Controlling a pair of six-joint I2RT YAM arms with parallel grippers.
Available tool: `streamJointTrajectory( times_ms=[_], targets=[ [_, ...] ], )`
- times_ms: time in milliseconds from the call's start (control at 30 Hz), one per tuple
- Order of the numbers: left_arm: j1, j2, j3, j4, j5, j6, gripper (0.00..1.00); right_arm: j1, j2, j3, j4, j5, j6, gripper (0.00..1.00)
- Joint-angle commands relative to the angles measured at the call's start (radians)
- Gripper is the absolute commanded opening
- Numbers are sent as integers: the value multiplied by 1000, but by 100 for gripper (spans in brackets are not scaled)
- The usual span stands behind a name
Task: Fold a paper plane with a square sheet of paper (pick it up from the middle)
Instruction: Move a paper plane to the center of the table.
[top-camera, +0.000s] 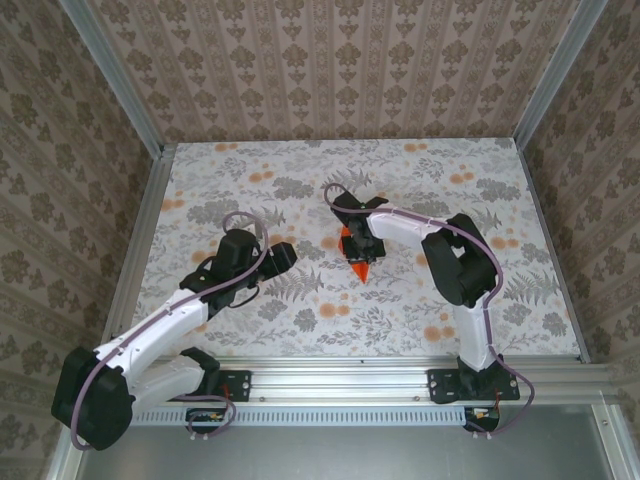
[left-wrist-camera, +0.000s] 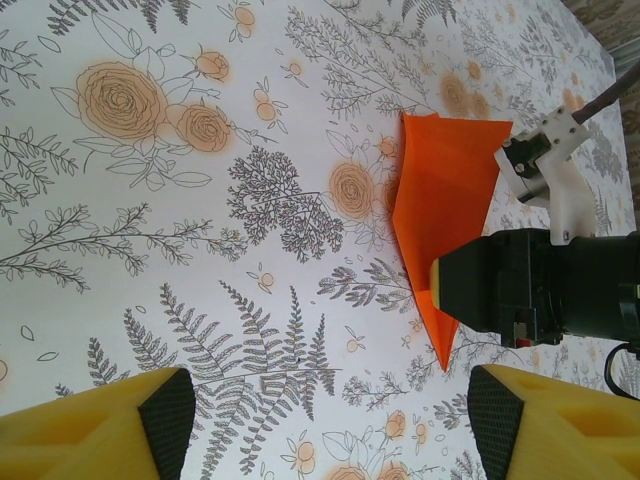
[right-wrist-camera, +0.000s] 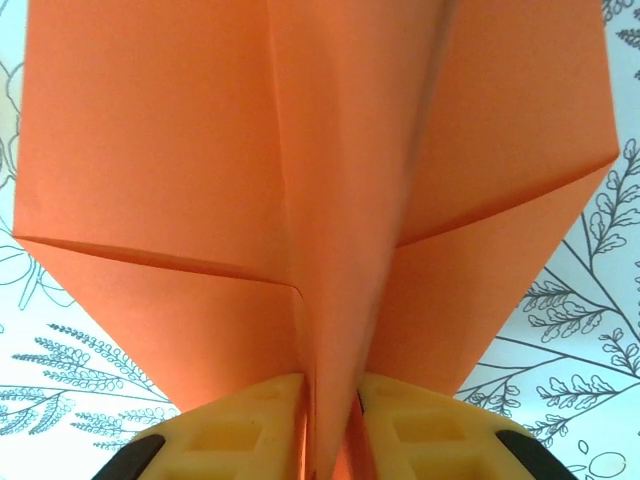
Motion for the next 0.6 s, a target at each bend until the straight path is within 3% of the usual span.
streamJointTrajectory(
  times_ms=[0,233,300,467,567],
  targets=[
    [9,-6,-12,-24,0,10,75,-9,51,-52,20,-51,18,20],
    [14,-7,15,-79,-23,51,76,-9,-47,-1,-21,-20,12,26],
    [16,-13,37,-120,-52,82,77,-9,-98,14,-39,3,1,32],
    [25,-36,88,-230,-159,157,93,-9,-261,5,-46,58,-18,49],
    [38,-47,102,-263,-205,186,100,-9,-368,-17,-30,90,-34,54]
  ],
)
